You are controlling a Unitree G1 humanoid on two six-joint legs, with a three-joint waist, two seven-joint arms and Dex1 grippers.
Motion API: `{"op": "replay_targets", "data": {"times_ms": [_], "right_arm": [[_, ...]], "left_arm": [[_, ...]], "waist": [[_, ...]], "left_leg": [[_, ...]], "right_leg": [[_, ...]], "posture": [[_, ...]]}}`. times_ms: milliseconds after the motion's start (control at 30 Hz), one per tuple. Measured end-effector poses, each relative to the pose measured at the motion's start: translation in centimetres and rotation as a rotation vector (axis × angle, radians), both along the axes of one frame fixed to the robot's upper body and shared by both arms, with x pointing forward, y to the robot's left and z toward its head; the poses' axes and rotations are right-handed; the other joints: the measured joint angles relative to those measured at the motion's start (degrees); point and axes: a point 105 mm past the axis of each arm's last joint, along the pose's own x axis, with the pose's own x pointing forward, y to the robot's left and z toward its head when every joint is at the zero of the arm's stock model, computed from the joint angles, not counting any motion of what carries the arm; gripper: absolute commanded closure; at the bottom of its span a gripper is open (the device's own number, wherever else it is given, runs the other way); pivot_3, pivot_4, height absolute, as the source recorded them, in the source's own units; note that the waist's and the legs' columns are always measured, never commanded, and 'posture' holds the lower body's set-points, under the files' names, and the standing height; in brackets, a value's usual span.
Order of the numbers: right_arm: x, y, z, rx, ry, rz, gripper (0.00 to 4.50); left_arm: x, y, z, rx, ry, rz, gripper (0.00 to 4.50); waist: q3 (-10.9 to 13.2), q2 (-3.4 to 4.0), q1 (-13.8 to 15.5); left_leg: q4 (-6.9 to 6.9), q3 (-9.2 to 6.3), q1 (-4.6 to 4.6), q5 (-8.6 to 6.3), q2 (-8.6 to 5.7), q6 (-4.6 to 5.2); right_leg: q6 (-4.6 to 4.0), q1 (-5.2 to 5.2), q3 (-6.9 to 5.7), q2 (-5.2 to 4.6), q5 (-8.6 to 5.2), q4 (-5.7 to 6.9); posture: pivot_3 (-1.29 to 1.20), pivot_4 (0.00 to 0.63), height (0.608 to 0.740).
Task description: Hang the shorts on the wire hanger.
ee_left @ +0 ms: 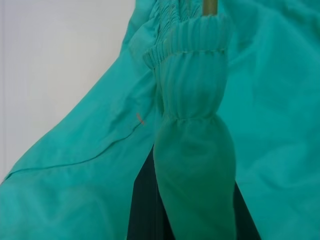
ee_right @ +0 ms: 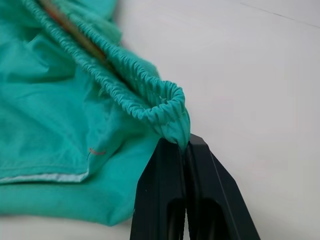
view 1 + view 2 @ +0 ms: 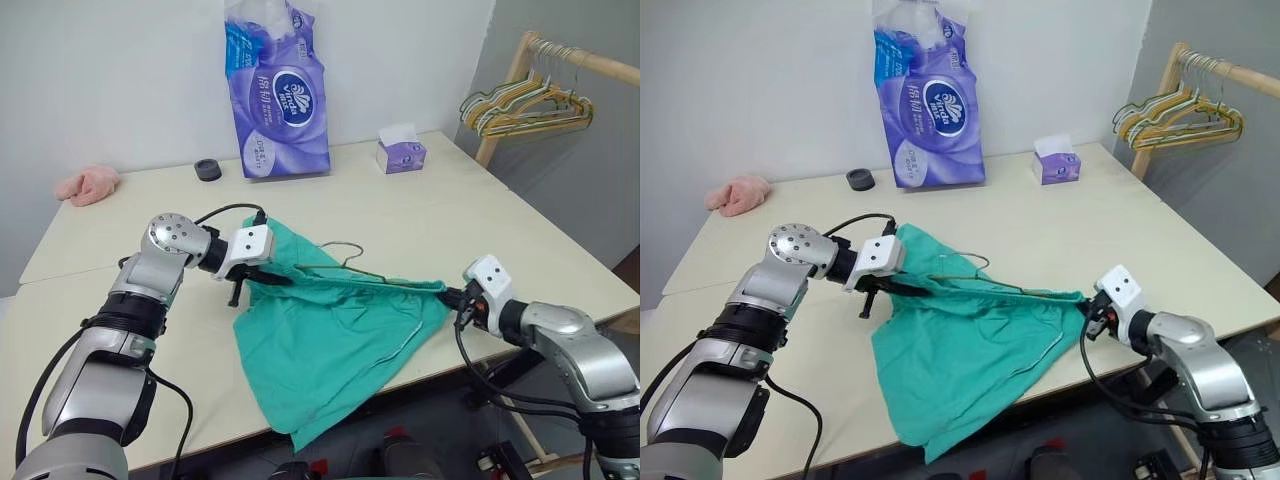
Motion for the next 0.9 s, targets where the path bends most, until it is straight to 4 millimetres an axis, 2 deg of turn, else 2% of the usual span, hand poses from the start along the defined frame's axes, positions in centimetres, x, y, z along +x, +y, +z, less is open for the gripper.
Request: {"op": "replay_targets", "data": {"times_ms": [200, 333, 467, 533, 633, 767, 900], "right_arm": [[0.4, 1.3, 3.2, -0.071, -0.093, 0.083, 4.46], [0.9, 2.7, 3.8, -0.12, -0.12, 0.131, 4.46], [1.7, 5.5, 4.8, -0.171, -0.181, 0.218, 4.46], [1.7, 5.8, 4.7, -0.189, -0.184, 0.239, 4.46], [1.5, 5.4, 4.4, -0.21, -0.169, 0.242, 3.78], [1.0, 4.7, 4.2, -0.249, -0.155, 0.254, 2.4], [-0.7, 2.9, 3.7, -0.33, -0.095, 0.288, 0.98]], "left_arm": [[1.0, -1.4, -0.9, 0.02, -0.067, 0.032, 4.5], [1.3, -2.0, -1.1, 0.018, -0.086, 0.048, 4.5], [1.4, -3.6, -1.4, -0.016, -0.095, 0.035, 4.5], [1.4, -3.9, -1.6, -0.012, -0.096, 0.031, 4.5], [1.5, -3.8, -1.6, -0.011, -0.098, 0.037, 4.5], [1.4, -3.9, -1.7, -0.012, -0.099, 0.035, 4.5], [1.1, -3.9, -2.0, -0.01, -0.093, 0.031, 4.5]], "waist": [[0.0, -0.03, -0.11], [0.01, -0.03, -0.26], [0.01, -0.03, -0.42], [0.01, -0.05, -0.36], [0.01, -0.04, -0.39], [0.01, -0.04, -0.42], [0.02, -0.03, -0.19]], "left_leg": [[-0.01, -0.01, 0.0, -0.01, 0.02, 0.01], [-0.01, 0.0, -0.01, 0.0, 0.02, 0.01], [0.01, -0.01, -0.03, 0.0, 0.02, 0.0], [0.01, -0.04, -0.06, 0.0, 0.02, 0.0], [0.01, -0.03, -0.07, 0.0, 0.01, 0.0], [0.0, -0.03, -0.07, -0.01, 0.01, 0.0], [0.0, -0.02, -0.08, -0.01, 0.01, 0.01]], "right_leg": [[0.02, 0.03, -0.02, 0.0, 0.0, -0.02], [0.02, 0.02, -0.01, 0.0, 0.0, -0.02], [0.02, 0.02, -0.03, 0.0, 0.0, -0.03], [0.02, 0.02, -0.07, 0.0, 0.0, -0.08], [0.02, -0.01, -0.03, -0.01, 0.0, -0.08], [0.02, -0.01, -0.05, -0.01, 0.0, -0.07], [0.03, 0.0, -0.04, -0.01, -0.01, -0.1]], "posture": [[-0.26, 0.018, 0.74], [-0.26, 0.019, 0.74], [-0.26, 0.02, 0.74], [-0.25, 0.021, 0.74], [-0.26, 0.023, 0.74], [-0.26, 0.025, 0.74], [-0.26, 0.026, 0.74]]}}
